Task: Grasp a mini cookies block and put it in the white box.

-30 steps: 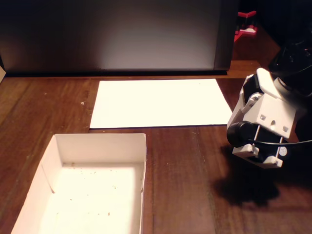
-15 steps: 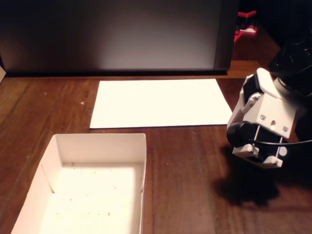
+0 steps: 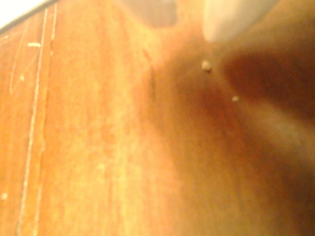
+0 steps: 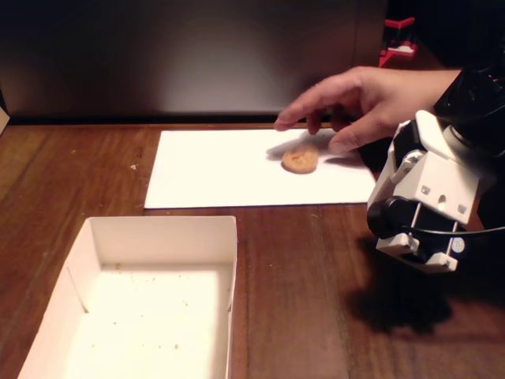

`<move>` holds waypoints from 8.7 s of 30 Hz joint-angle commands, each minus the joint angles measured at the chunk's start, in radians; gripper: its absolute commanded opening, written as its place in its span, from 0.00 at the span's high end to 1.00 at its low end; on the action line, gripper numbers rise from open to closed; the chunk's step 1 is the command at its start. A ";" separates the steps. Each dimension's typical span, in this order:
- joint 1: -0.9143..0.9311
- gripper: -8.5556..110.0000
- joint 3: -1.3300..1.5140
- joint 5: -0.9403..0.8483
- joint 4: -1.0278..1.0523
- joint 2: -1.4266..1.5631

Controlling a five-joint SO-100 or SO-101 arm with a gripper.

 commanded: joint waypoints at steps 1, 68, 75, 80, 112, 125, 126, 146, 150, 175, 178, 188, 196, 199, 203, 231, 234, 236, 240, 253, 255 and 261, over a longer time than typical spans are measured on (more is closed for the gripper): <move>-0.009 0.93 -0.009 0.014 0.009 0.072; -0.011 0.93 0.026 -0.236 -0.129 0.072; 0.049 0.93 -0.067 -0.123 -0.247 0.072; 0.046 0.93 -0.276 -0.097 -0.216 0.003; 0.472 0.87 -1.193 0.189 0.026 -1.282; 0.462 0.84 -1.358 0.221 0.014 -1.537; 0.466 0.83 -1.370 0.222 0.014 -1.555; 0.494 0.62 -1.417 0.192 -0.052 -1.769; 0.483 0.59 -1.417 0.189 -0.057 -1.790; 0.509 0.59 -1.493 0.209 -0.064 -1.942; 0.511 0.59 -1.496 0.212 -0.064 -1.956; 0.511 0.60 -1.529 0.215 -0.037 -1.988; 0.512 0.60 -1.532 0.213 -0.032 -2.005; 0.512 0.60 -1.532 0.213 -0.032 -2.022; 0.515 0.60 -1.532 0.212 -0.029 -2.040; 0.534 0.73 -1.534 0.209 -0.060 -2.054; 0.535 0.72 -1.534 0.204 -0.071 -2.060; 0.535 0.72 -1.532 0.204 -0.077 -2.068; 0.522 0.72 -1.532 0.207 -0.081 -2.080; 0.492 0.72 -1.542 0.176 -0.078 -1.940; 0.489 0.72 -1.542 0.158 -0.078 -1.885; 0.488 0.72 -1.571 0.095 -0.072 -1.741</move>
